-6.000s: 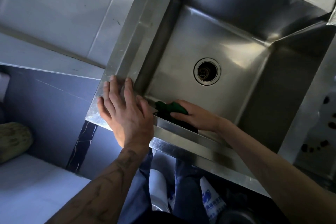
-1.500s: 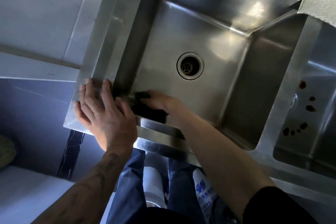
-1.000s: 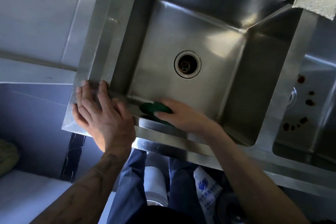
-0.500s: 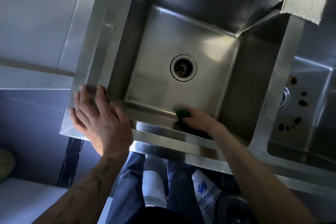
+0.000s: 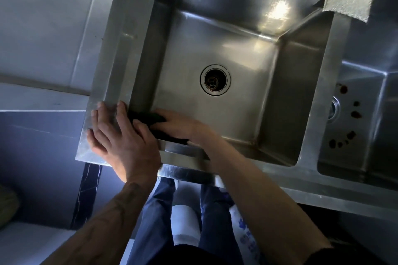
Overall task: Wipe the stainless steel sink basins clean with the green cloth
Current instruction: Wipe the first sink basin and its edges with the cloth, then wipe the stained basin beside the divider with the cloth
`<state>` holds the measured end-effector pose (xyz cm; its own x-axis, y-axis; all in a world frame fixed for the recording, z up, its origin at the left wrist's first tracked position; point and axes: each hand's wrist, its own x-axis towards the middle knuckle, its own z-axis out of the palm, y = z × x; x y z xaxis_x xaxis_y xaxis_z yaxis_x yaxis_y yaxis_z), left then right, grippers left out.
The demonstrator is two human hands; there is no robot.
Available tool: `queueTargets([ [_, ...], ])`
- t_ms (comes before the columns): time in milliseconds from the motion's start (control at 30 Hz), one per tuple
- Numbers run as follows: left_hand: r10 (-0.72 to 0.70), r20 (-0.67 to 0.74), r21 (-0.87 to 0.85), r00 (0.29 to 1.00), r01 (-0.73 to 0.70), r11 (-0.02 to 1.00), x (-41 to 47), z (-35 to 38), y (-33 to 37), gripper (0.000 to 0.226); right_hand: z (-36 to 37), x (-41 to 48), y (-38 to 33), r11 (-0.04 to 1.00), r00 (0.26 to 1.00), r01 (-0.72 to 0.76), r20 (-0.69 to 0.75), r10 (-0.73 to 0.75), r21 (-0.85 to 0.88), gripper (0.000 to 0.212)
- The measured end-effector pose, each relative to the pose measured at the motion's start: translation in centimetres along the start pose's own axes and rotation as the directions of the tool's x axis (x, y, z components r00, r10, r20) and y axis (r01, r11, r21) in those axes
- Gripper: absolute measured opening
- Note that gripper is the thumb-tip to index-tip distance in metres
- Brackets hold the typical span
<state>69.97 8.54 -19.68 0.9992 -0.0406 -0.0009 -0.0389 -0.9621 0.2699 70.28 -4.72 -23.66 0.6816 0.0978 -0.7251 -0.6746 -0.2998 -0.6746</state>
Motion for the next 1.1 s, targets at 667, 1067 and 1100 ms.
queueTargets([
  [667, 0.264, 0.621, -0.618, 0.738, 0.255, 0.744, -8.2, -0.7, 15.4, 0.024, -5.3, -12.6, 8.5, 0.836, 0.654, 0.187, -0.7, 0.286, 0.516, 0.046],
  [1067, 0.095, 0.839, -0.331, 0.536, 0.364, 0.871, -7.5, 8.3, 20.6, 0.044, -10.2, -21.2, 13.3, 0.912, 0.431, 0.281, -0.888, 0.158, 0.299, 0.022],
  [1100, 0.102, 0.847, -0.295, 0.522, 0.301, 0.907, -7.5, 8.7, 20.9, 0.046, -11.0, -21.7, 14.1, 0.946, 0.308, 0.252, -0.944, 0.121, 0.203, 0.02],
])
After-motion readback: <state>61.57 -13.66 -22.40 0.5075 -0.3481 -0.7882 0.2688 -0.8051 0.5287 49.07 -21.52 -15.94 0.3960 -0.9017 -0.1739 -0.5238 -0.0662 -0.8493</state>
